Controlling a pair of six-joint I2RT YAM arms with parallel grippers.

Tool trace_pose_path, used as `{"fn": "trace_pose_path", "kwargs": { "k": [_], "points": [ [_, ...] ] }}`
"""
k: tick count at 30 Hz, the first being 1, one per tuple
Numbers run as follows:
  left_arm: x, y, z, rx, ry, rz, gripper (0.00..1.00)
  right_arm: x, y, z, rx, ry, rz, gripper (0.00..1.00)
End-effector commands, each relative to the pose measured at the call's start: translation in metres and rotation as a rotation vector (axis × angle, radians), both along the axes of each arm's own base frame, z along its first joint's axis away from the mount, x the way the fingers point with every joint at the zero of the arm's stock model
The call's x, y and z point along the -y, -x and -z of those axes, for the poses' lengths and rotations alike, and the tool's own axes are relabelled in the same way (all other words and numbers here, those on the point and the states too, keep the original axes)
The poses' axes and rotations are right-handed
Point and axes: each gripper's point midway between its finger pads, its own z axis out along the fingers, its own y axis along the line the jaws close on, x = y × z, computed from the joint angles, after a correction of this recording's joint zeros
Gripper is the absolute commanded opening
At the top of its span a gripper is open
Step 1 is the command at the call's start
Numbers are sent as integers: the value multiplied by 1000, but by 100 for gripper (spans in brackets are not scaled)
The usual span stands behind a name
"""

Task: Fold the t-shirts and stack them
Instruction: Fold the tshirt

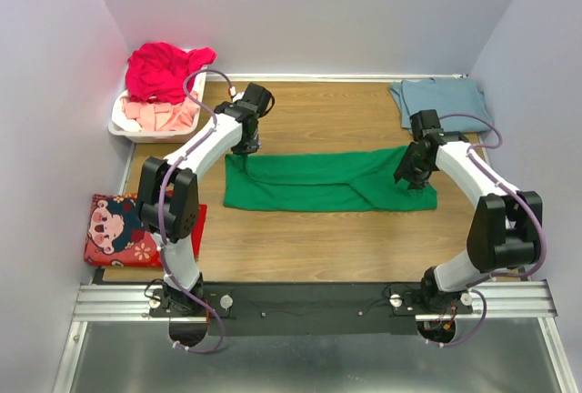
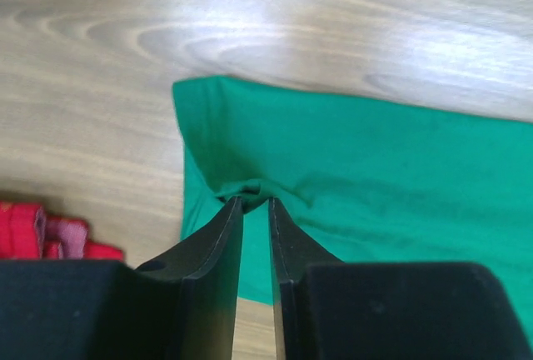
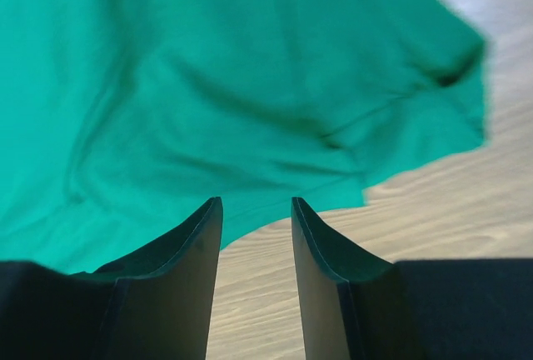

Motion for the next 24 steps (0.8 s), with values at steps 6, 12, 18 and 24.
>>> {"fn": "trace_pose_path", "kwargs": {
  "k": [6,12,18,24],
  "points": [
    [-49,20,-9,7,-179,-299,29,-32,-10,-2,44,-54,-95,47],
    [-55,26,-9,3,-187,-330,29,-33,-11,-2,43,-60,-103,47],
    [16,3,-15,60,52,37,28,-36,-14,3,30,-62,-116,47],
    [98,14,-10,31,185,393,28,-53,-24,-3,48,-93,-187,47]
  ]
}}
